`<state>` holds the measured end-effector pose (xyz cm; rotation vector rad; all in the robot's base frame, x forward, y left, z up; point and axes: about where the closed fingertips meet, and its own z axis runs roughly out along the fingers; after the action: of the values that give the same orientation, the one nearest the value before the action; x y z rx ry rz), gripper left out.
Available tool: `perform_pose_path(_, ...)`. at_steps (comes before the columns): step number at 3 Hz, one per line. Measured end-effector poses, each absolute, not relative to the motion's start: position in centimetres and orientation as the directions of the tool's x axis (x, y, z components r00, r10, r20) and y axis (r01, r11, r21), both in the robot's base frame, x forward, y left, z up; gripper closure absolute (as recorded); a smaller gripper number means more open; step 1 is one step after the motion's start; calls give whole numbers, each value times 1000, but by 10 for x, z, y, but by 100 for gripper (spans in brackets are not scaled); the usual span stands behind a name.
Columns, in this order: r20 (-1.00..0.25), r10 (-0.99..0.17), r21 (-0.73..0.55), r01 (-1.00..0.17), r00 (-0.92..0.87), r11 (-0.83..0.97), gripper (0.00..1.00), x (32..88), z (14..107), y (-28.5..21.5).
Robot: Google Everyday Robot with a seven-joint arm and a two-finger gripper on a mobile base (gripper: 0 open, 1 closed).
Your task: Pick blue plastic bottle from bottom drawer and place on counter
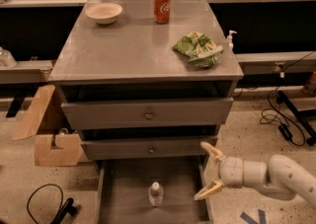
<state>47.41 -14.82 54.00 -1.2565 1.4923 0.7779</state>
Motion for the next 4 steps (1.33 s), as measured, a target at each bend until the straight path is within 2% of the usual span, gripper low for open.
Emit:
perform_pose_path(1, -959, -283, -99, -965, 27, 242, 0, 484, 485, -130)
perform_pose_path(2, -932, -357, -14, -980, -59, 201, 0, 482, 439, -112)
perform_pose_path(3, -919, -377, 42, -978, -118, 205, 0, 483, 434, -113)
perform_pose_path(4, -943, -330, -8, -983, -54, 185, 0, 495, 421, -98)
